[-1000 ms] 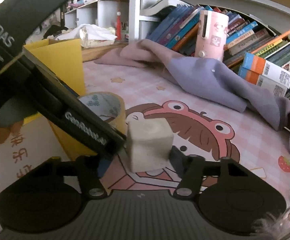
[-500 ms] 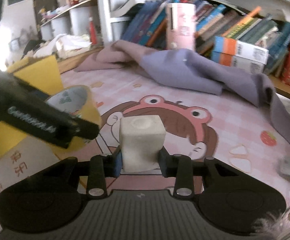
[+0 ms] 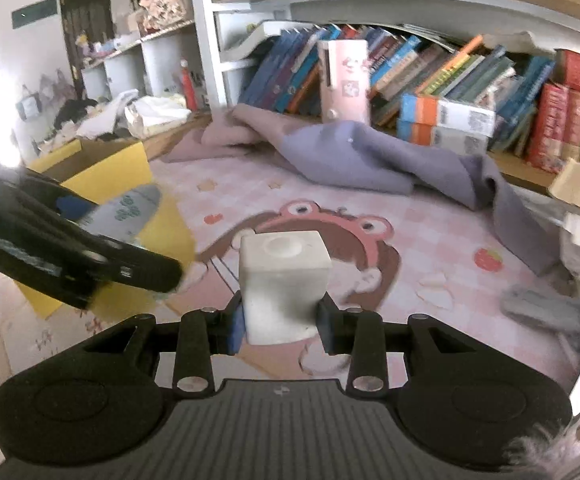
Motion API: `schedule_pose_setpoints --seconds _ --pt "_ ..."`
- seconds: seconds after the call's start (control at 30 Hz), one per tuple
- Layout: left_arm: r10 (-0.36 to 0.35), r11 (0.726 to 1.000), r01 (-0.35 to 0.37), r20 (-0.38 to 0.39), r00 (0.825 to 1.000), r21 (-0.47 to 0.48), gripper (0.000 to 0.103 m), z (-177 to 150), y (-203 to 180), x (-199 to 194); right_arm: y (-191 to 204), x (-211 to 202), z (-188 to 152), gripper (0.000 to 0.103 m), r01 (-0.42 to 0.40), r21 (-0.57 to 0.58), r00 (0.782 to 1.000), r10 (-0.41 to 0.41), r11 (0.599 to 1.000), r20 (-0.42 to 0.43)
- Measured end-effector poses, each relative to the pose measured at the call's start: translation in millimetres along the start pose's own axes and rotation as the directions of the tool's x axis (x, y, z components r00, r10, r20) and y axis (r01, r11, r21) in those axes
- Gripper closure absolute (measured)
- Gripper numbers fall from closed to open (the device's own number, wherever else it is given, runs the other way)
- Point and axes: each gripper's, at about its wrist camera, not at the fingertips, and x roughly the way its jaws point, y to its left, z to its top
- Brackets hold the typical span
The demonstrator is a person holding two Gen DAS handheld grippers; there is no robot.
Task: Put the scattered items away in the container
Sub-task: 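Grasp the yellow tape roll with the left tool while the right tool grasps the white cube, then lift the tape roll and white cube and carry them toward the yellow box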
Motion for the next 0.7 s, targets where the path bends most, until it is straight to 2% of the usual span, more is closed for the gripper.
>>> schedule_pose_setpoints --seconds 0.17,0.4,0.5,0.7 --pt "-0.07 0.997 0.07 -0.007 0.997 -0.017 0.016 -15.9 -2.1 -26.6 1.3 -29.3 -7.2 0.07 -0.015 0.096 0.998 0.021 0.995 -0.064" --pt "-0.15 0.989 0.15 0.002 0.989 0.01 0.016 -39.5 5.9 -51.8 37.2 -63.8 -17.7 0.07 0.027 0.095 0.993 -0.016 0.995 -0.116" --pt "-0.168 0.986 0.167 0.039 0.985 0.024 0.016 -44.6 12.5 -57.8 55.8 -71.1 -14.7 0.07 0.075 0.076 0.991 -0.065 0.994 -0.121" --pt "-0.22 0.975 0.215 0.13 0.967 0.052 0.016 -67.8 27.9 -89.6 92.8 -91.3 -10.8 0.07 0.168 0.088 0.983 -0.161 0.982 -0.086"
